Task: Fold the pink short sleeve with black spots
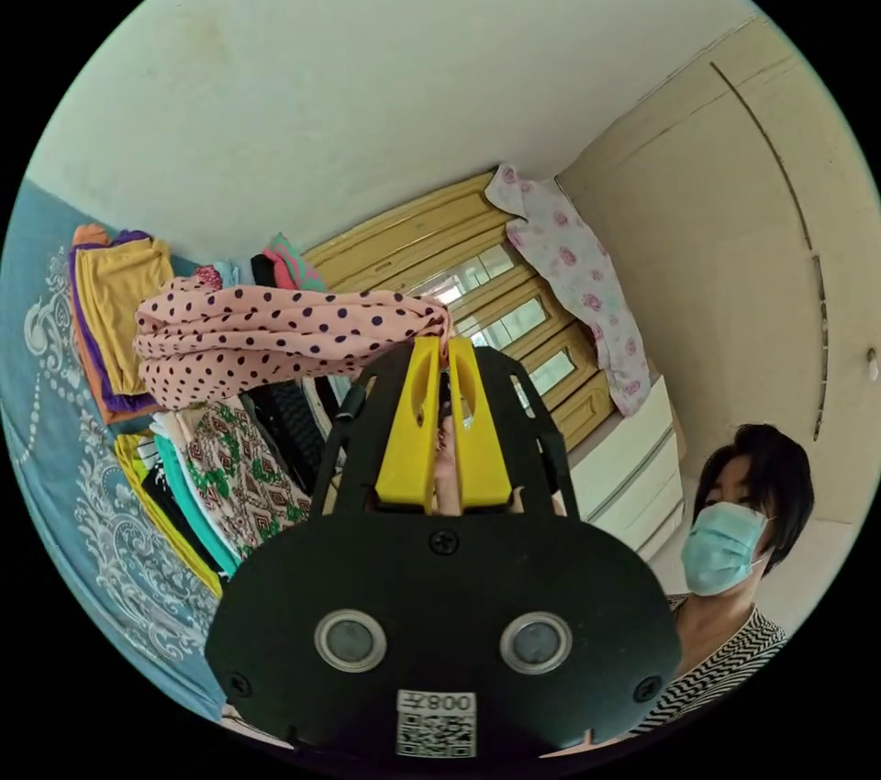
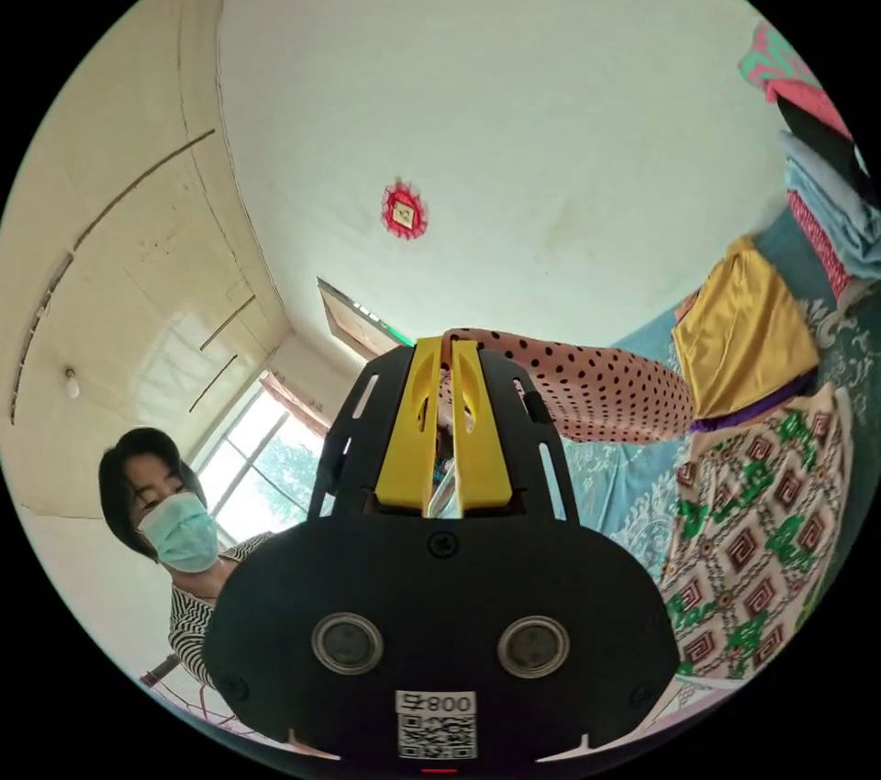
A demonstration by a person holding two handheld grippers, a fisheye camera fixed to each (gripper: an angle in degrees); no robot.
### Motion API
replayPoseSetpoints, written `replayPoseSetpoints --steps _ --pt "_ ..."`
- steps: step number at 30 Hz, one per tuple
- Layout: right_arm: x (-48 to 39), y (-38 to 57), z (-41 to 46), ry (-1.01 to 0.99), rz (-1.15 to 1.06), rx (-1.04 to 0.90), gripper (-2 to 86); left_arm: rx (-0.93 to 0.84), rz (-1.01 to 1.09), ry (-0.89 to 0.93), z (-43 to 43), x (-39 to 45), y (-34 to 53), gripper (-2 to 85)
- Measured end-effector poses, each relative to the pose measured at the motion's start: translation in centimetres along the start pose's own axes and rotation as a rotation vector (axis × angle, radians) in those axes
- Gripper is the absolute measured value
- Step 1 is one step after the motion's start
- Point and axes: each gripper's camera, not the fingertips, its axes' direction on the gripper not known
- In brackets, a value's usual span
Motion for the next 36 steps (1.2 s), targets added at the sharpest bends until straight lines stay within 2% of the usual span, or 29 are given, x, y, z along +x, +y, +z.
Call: replayPoseSetpoints --steps 3,6,9,11,14,24,30,36 --pt "-1.6 -2.1 -5.4 0.076 -0.02 0.039 1.7 -0.097 -0.006 -0.005 5.6 -4.8 2.2 1.6" --pt "0.4 0.0 -10.6 0.148 0.055 0.062 1.8 -0.205 -0.118 -0.027 9.9 -12.3 7.2 1.6" --pt "5.4 4.9 -15.7 0.245 0.223 0.067 1.8 -0.332 -0.274 -0.132 13.0 -20.8 13.3 1.6" --pt "9.6 9.5 -19.1 0.312 0.397 0.078 1.8 -0.405 -0.416 -0.119 14.8 -26.5 17.9 1.6" --pt "11.3 13.2 -21.9 0.267 0.462 0.131 1.7 -0.468 -0.453 -0.135 16.5 -30.4 20.9 1.6" --pt "12.2 14.2 -22.5 0.32 0.533 0.084 1.8 -0.508 -0.537 -0.243 18.3 -41.3 24.4 1.9" --pt "11.5 16.2 -22.1 0.273 0.532 0.181 1.5 -0.499 -0.551 -0.2 17.7 -46.1 24.6 2.1" --pt "5.3 17.3 -19.6 0.4 0.414 0.279 0.4 -0.488 -0.5 -0.211 14.1 -48.5 23.6 0.9"
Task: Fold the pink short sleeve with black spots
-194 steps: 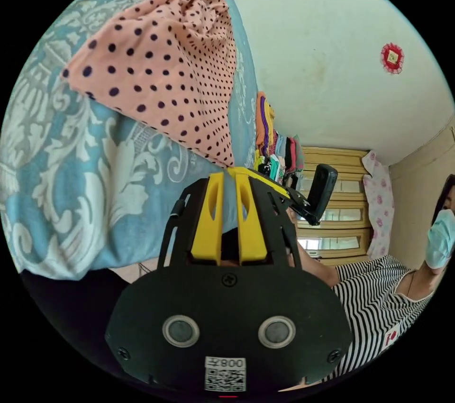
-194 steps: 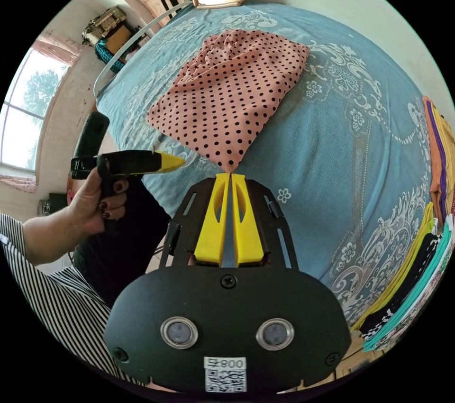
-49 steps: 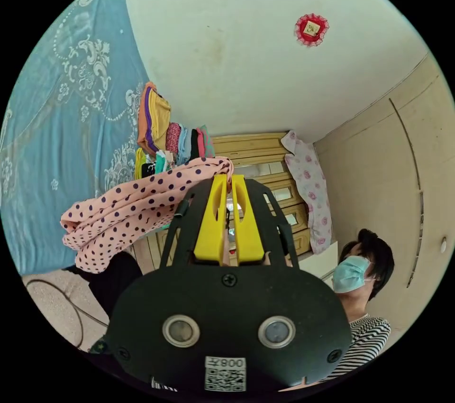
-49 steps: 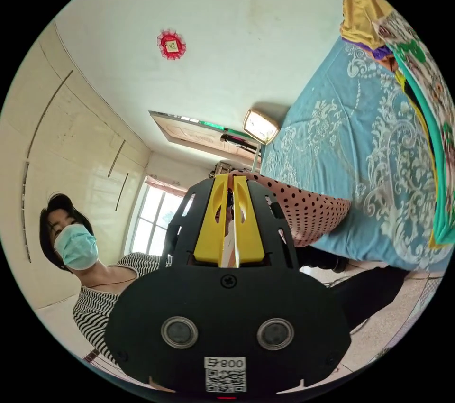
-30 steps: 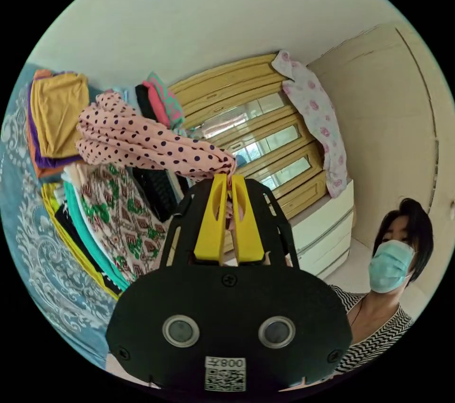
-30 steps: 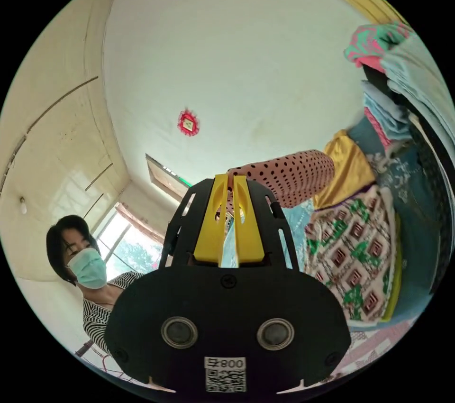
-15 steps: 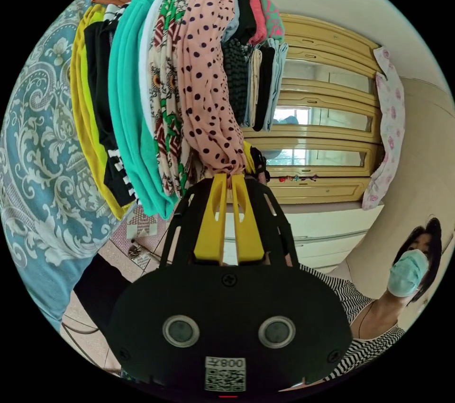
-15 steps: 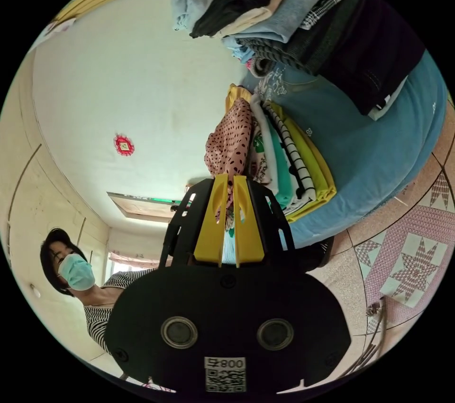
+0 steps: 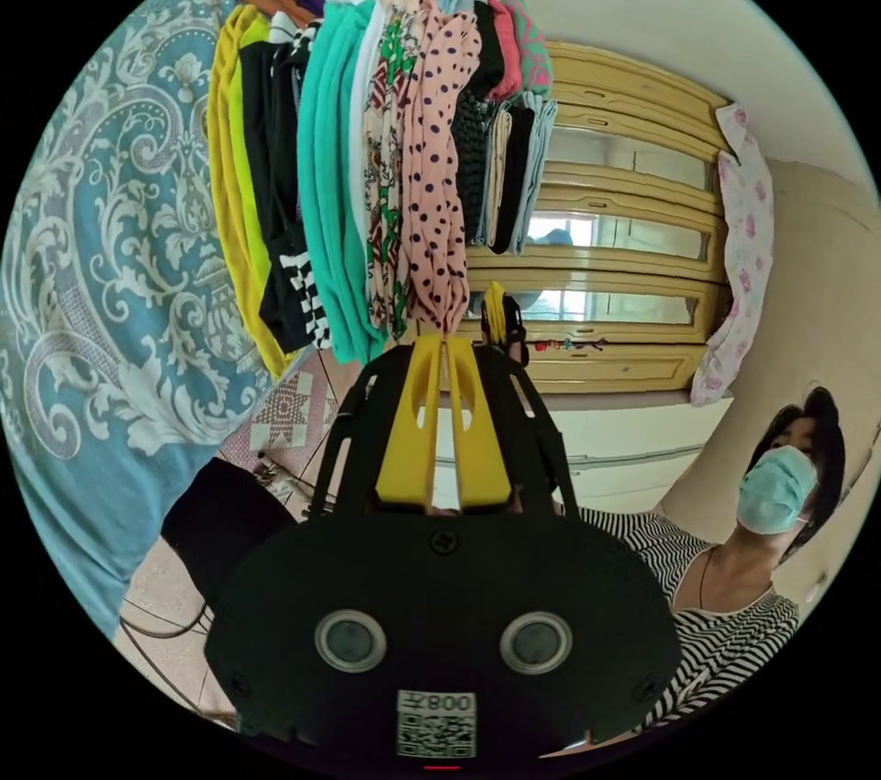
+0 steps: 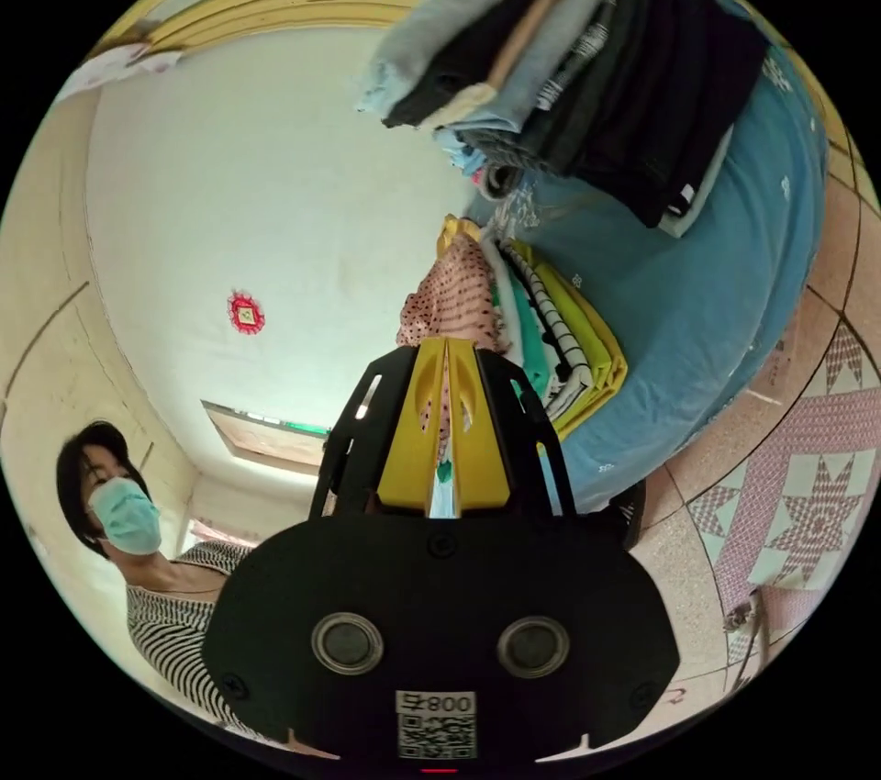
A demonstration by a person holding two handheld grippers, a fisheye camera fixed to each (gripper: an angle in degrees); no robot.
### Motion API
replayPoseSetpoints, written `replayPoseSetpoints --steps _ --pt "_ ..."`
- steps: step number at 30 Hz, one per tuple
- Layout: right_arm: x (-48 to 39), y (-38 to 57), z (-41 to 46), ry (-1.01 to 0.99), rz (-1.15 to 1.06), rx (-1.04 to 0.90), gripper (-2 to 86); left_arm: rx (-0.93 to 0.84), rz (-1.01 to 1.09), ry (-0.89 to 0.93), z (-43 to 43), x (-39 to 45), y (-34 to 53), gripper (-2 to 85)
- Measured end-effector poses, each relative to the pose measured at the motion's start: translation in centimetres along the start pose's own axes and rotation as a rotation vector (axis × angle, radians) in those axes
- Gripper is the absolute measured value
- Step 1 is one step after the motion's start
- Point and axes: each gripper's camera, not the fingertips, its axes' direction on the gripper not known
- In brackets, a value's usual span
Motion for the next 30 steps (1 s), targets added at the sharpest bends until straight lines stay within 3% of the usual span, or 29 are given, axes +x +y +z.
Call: replayPoseSetpoints --steps 4,8,13,17,23,30 --pt "-9.5 3.5 5.7 0.165 -0.252 -0.008 0.1 0.088 0.109 -0.087 -2.8 0.7 -3.9 0.4" --pt "-15.6 7.8 18.0 0.341 -0.474 -0.198 0.1 0.137 0.227 -0.199 -2.9 2.9 -10.6 0.3" --pt "-16.4 14.8 28.9 0.587 -0.611 -0.306 0.1 0.12 0.306 -0.348 -1.4 3.5 -17.7 0.3" --pt "-14.8 20.1 34.7 0.764 -0.687 -0.365 0.1 0.116 0.235 -0.499 -1.7 0.4 -21.6 0.3" --pt "-12.7 27.0 39.4 0.965 -0.875 -0.266 0.1 0.134 0.169 -0.38 -4.8 -4.3 -22.9 0.2" --pt "-12.5 28.3 38.5 0.911 -0.845 -0.223 0.2 0.162 0.27 -0.263 -8.6 -3.8 -22.5 0.3"
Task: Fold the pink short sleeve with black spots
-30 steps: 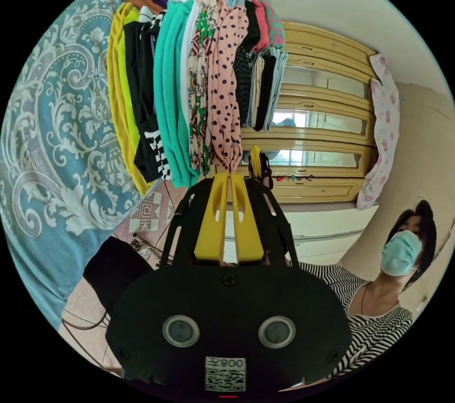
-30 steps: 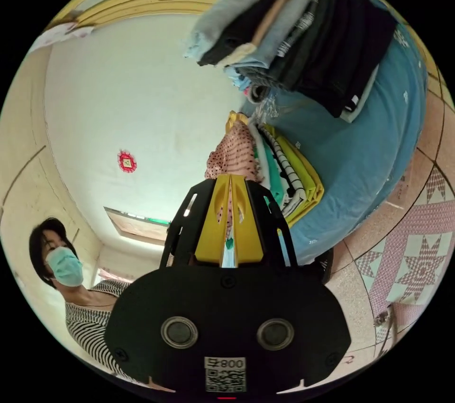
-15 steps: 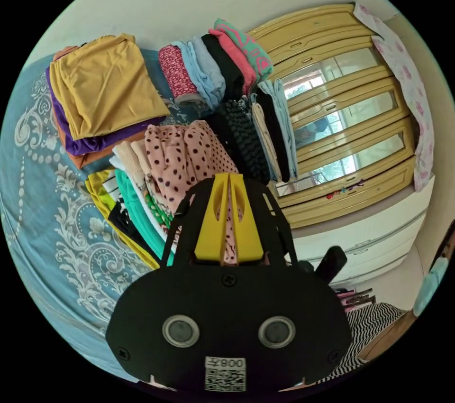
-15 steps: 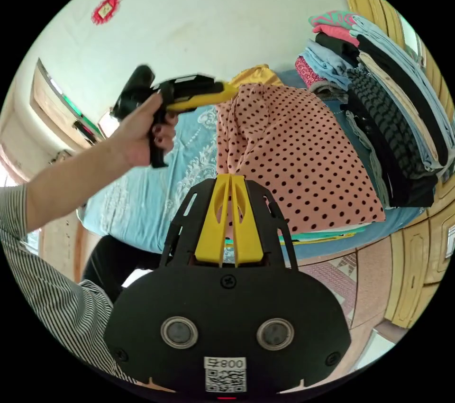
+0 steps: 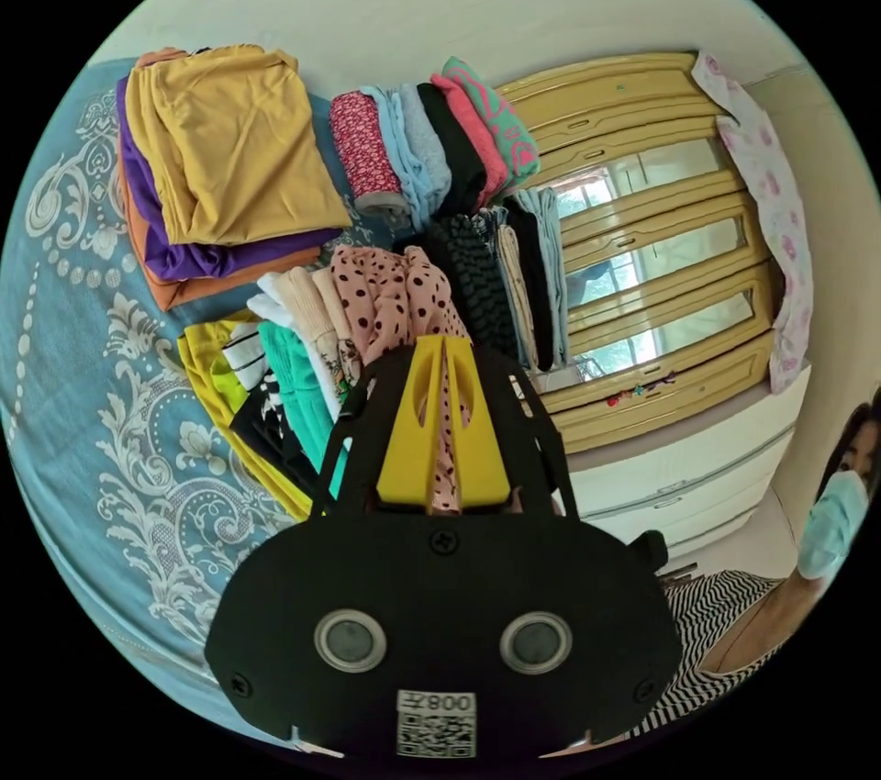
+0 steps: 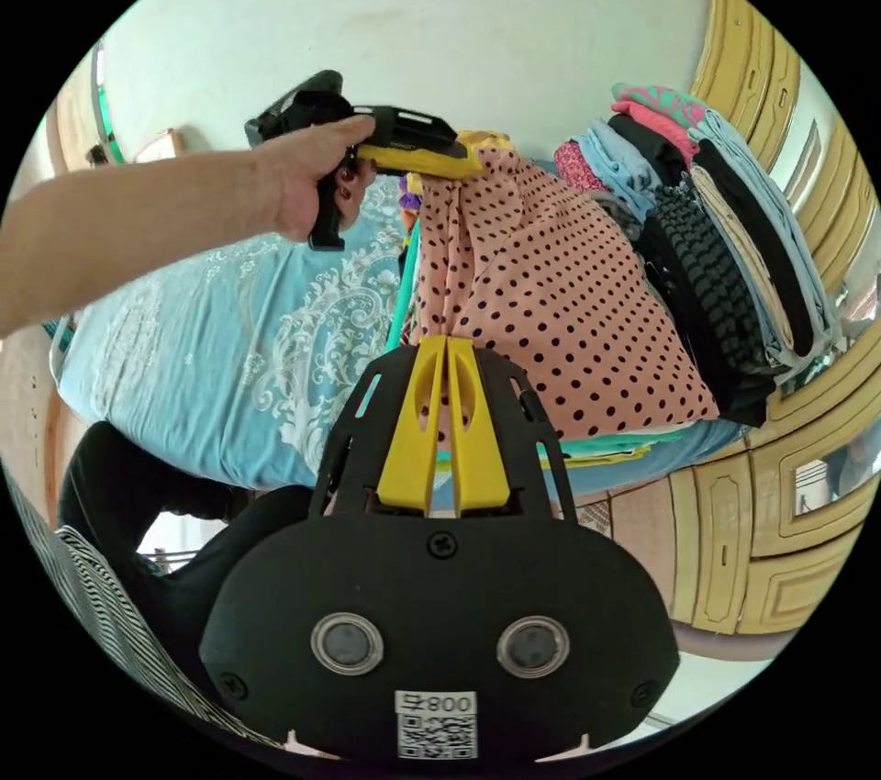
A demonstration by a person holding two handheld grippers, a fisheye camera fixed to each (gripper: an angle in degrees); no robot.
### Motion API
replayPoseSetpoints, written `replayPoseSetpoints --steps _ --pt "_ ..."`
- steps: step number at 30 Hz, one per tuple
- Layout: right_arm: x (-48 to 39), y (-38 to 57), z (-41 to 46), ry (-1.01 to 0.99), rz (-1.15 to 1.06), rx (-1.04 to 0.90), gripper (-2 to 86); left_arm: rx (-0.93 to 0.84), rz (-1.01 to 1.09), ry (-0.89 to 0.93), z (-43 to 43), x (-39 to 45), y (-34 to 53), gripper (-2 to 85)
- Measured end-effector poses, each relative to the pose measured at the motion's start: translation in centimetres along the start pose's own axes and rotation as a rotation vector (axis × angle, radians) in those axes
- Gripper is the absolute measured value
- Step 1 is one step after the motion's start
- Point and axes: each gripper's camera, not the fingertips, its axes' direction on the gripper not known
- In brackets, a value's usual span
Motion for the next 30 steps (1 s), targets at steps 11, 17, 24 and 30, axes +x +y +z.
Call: replayPoseSetpoints --steps 11,17,24,30 --pt "6.0 4.0 2.0 -0.241 0.172 0.049 0.1 0.094 -0.086 0.044 -8.4 -6.0 -0.9 2.4" --pt "7.6 6.2 0.1 -0.358 0.203 0.194 0.1 0.179 -0.187 -0.026 -12.9 -9.8 -3.1 5.6" --pt "7.0 7.5 3.1 -0.509 0.125 0.182 0.2 0.168 -0.174 -0.115 -14.3 -10.5 -7.2 7.0" --pt "7.9 8.9 7.9 -0.581 0.111 0.125 0.3 0.122 -0.174 -0.226 -14.9 -10.8 -9.9 7.3"
